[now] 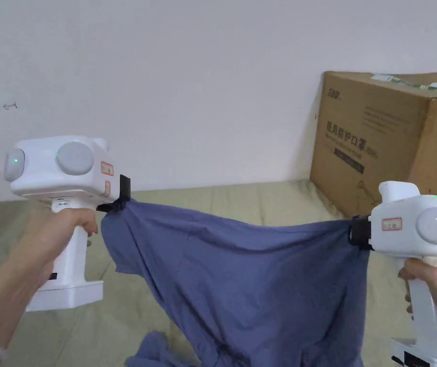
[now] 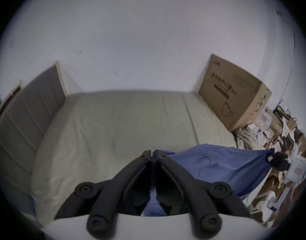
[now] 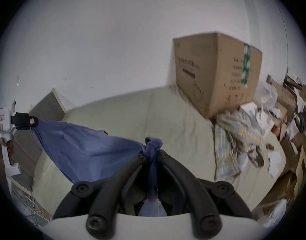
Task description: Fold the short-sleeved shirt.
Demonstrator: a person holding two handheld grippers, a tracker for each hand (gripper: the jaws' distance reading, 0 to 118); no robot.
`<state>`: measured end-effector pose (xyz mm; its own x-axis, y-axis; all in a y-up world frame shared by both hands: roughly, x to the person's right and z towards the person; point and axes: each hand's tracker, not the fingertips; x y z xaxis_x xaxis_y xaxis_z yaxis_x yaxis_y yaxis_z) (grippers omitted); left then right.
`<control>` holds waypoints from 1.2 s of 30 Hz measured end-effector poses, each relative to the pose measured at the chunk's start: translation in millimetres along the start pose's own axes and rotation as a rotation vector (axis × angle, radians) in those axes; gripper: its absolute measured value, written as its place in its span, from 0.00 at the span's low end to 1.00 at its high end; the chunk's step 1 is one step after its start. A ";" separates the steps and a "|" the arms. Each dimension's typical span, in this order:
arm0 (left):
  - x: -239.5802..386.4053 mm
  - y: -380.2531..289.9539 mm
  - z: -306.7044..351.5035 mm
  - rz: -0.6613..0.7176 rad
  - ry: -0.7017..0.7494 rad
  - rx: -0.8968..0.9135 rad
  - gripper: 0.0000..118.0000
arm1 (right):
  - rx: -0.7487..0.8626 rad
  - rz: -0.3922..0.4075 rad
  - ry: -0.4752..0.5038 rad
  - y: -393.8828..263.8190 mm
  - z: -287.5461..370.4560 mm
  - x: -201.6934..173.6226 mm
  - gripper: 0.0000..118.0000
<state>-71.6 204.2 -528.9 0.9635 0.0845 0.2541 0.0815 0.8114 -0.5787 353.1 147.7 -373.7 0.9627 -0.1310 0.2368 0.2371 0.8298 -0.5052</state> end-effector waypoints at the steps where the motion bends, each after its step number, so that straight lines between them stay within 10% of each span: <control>1: -1.9 15.4 10.0 -0.023 0.035 0.032 0.02 | 0.027 0.034 -0.011 19.7 3.7 -9.9 0.08; 21: -56.3 306.2 60.2 -0.015 0.303 0.388 0.02 | 0.254 -0.052 0.105 366.3 -24.6 -128.9 0.08; 36: -84.1 266.7 -19.2 -0.045 0.350 0.327 0.02 | 0.197 0.028 0.068 347.0 -73.8 -150.3 0.08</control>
<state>-126.0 402.4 -719.5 0.9934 -0.1089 -0.0357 0.0943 0.9538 -0.2851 300.3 415.4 -645.8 0.9768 -0.1371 0.1645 0.1863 0.9228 -0.3371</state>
